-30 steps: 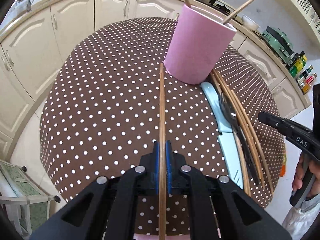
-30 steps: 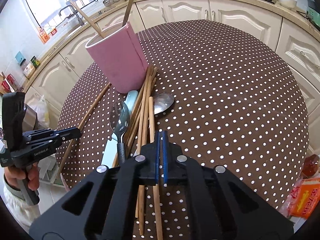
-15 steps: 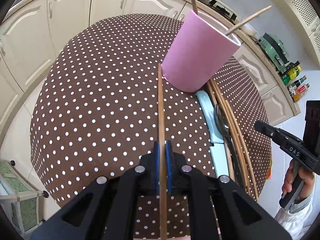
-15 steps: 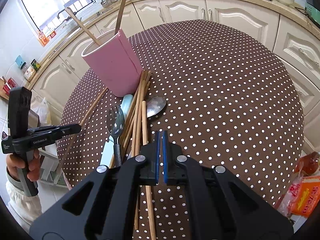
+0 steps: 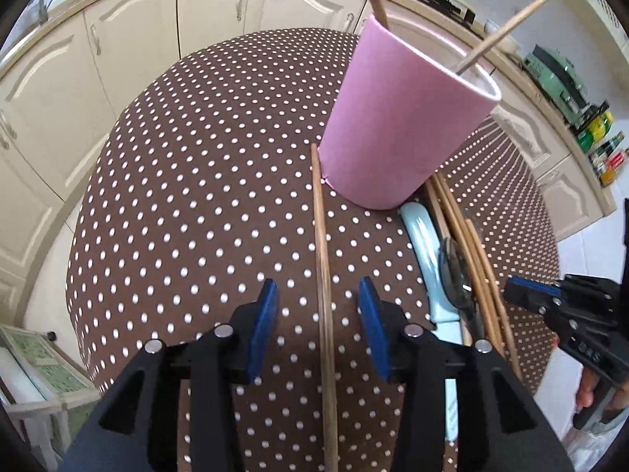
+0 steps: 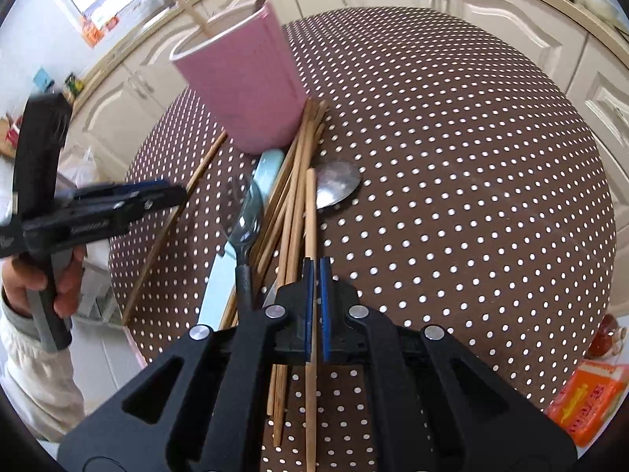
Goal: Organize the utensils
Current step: 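Lift the chopstick upright with the right tool out of the pile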
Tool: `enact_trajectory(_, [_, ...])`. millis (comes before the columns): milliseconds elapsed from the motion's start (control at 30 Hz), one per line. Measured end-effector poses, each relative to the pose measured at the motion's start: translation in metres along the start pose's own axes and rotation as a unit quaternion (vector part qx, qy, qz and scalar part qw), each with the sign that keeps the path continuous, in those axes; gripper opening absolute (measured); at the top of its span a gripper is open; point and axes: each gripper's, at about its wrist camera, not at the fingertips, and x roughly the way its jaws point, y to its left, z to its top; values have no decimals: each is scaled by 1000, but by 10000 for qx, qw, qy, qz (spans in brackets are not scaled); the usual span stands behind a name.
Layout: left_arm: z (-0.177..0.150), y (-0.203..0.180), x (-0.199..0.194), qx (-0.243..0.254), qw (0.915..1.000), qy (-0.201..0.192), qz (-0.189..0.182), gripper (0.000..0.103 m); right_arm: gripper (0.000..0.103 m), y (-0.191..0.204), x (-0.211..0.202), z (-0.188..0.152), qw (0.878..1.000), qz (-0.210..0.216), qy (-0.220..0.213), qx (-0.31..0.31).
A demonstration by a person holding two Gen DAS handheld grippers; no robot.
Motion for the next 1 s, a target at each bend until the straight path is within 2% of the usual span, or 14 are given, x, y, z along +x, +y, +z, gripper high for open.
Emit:
enact_trajectory(100, [10,-8,8,193,9995,-54,230,42,4,8,6,1,9998,-52,161,-96])
enact_trajectory(133, [13,-11,10,234,9993,-51,294,39,4,11,7,2,9997,-83,187,-127])
enact_trajectory(233, [22,-22,17,358,9981,-38,496,7,4,18,11,3,9994,-164,248,-171])
enact_trajectory(400, [15,-27,17,364,9983,-69,444,6,9,35,17,11,9979,-453,353,-315])
enact_trajectory(700, [-13,-27,-4,256,9990,-332,185,6,10,46,30,9,9952,-610,592,-488])
enact_trajectory(867, [-25,-28,-20,250,9987,-453,28,6,7,49,35,12,9959,-651,418,-478])
enact_trajectory(1000, [-41,-18,-36,143,9980,-578,-235,6,6,42,15,15,9983,-484,-55,-329])
